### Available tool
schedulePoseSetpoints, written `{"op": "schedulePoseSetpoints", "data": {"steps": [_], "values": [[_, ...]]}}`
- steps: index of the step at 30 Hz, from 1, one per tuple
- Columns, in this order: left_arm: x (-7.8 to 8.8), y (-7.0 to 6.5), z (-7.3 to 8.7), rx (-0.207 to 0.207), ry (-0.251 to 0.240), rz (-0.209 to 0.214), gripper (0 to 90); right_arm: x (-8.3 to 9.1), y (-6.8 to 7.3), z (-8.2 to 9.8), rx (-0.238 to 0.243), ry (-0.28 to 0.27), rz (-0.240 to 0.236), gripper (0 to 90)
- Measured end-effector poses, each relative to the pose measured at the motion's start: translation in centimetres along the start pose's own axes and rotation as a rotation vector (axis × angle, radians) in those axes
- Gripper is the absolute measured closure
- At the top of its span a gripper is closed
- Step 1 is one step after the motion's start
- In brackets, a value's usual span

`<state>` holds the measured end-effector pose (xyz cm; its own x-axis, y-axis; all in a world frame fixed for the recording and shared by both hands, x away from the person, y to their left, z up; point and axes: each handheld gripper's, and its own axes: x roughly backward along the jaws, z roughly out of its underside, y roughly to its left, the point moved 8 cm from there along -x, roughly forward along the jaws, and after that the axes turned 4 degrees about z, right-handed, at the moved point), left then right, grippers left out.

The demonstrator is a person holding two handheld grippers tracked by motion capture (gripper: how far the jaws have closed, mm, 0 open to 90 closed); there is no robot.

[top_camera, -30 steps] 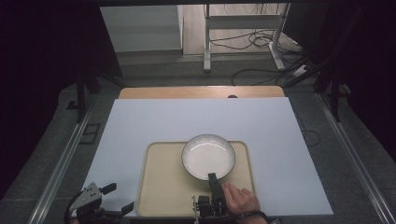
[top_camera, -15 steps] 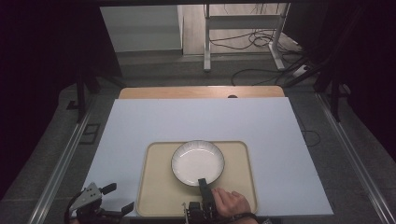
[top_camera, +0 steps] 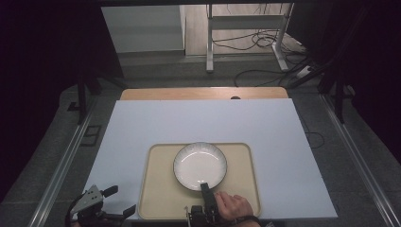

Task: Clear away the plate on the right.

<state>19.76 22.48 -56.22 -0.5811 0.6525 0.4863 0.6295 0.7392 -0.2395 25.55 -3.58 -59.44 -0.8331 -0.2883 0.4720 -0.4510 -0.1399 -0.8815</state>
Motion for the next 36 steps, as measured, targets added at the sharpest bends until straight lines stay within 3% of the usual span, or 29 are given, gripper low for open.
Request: {"op": "schedulePoseSetpoints", "data": {"steps": [3, 9, 21, 28, 29, 36], "values": [[0.0, 0.0, 0.0, -0.002, 0.001, 0.000, 0.3, 0.1, 0.2, 0.1, 0.004, 0.017, -0.014, 78.7], [0.0, 0.0, 0.0, -0.003, 0.004, 0.000, 0.4, -0.1, 0.2, 0.0, -0.009, -0.015, -0.017, 78.7], [-0.1, 0.0, 0.0, -0.005, 0.007, 0.002, 0.4, -0.1, 0.5, 0.0, -0.056, -0.020, -0.036, 73.9], [-0.1, 0.0, 0.0, -0.005, 0.008, 0.003, 0.3, -0.1, 0.0, 0.2, -0.057, -0.023, -0.013, 65.0], [-0.1, 0.0, 0.0, -0.004, 0.008, 0.003, 0.4, 0.2, -0.3, 0.4, -0.045, 0.011, 0.024, 63.8], [-0.1, 0.0, 0.0, -0.004, 0.008, 0.003, 0.4, 0.5, -0.6, 0.4, -0.065, 0.013, 0.012, 62.1]]}}
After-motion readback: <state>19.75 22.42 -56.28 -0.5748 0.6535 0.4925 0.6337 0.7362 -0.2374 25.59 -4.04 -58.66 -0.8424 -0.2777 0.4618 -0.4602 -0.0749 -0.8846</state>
